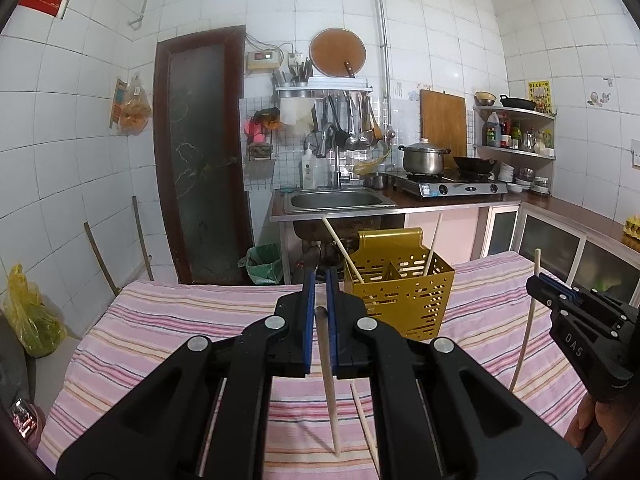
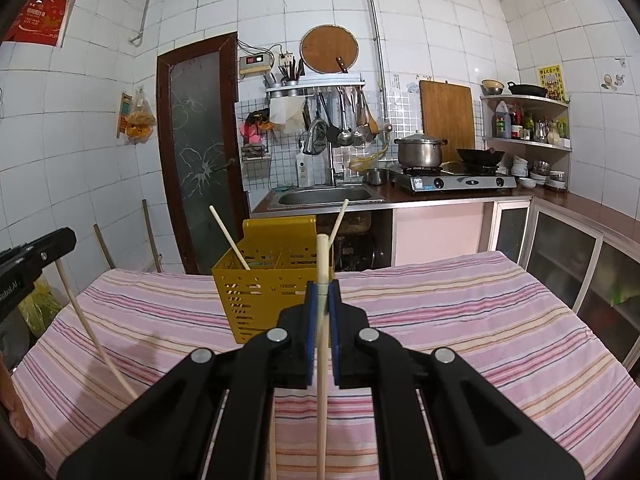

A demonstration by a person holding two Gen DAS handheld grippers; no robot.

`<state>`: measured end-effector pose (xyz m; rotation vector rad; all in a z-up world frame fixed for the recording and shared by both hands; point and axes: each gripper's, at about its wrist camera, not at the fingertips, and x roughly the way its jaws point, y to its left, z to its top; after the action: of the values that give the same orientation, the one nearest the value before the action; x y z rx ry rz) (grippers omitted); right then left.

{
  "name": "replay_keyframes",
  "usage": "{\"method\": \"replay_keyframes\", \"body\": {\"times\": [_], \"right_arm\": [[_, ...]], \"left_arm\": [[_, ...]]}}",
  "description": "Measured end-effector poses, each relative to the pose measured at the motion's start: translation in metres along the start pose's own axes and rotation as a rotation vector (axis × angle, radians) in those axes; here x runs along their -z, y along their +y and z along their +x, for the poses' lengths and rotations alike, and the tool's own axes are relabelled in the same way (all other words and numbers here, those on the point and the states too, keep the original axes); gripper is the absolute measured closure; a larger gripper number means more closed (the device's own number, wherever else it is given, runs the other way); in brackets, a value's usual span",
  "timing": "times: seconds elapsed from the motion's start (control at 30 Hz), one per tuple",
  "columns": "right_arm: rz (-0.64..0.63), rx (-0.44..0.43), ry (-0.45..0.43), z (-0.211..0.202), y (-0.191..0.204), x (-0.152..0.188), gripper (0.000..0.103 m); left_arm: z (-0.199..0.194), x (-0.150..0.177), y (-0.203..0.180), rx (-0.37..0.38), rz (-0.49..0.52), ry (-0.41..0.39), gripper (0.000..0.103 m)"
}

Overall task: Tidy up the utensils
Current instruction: 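Lower the left tool's chopstick into the holder while the right tool inserts its chopstick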

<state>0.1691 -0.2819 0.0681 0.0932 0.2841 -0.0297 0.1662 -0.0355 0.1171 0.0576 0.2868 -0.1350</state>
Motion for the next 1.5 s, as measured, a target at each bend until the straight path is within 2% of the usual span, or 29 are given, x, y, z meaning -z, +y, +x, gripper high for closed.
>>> {"method": "replay_keyframes", "body": {"times": [0.27,0.57,0.87,1.1,1.27,1.37,1.5], "right_arm": [[0.000,-0.003,-0.038,0.001,0.000,-0.020,0.097],[0.007,-0.019,-0.114,0.009,0.002,-0.074,0.097],[-0.011,-0.022,-0.195,0.038,0.009,-0.141,0.097],[0.025,-0.024,-0.233,0.078,0.001,-0.177,0.097],[0.031,-0.026,-0.229,0.116,0.001,-0.175,0.097],[0.029,-0.026,-0.214,0.140,0.000,-0.160,0.097],[0.031,-0.034,-0.152,0.170,-0.005,-0.129,0.097]], "left_arm": [[0.002,-0.019,-0.002,0.019,-0.002,-0.019,0.099],[0.019,-0.073,-0.012,0.046,-0.010,-0.076,0.099],[0.066,-0.143,-0.025,0.075,-0.056,-0.133,0.099],[0.111,-0.172,-0.039,0.062,-0.051,-0.181,0.099],[0.150,-0.168,-0.043,0.081,-0.068,-0.164,0.099],[0.173,-0.152,-0.047,0.077,-0.053,-0.147,0.099],[0.207,-0.118,-0.049,0.070,-0.040,-0.078,0.099]]}}
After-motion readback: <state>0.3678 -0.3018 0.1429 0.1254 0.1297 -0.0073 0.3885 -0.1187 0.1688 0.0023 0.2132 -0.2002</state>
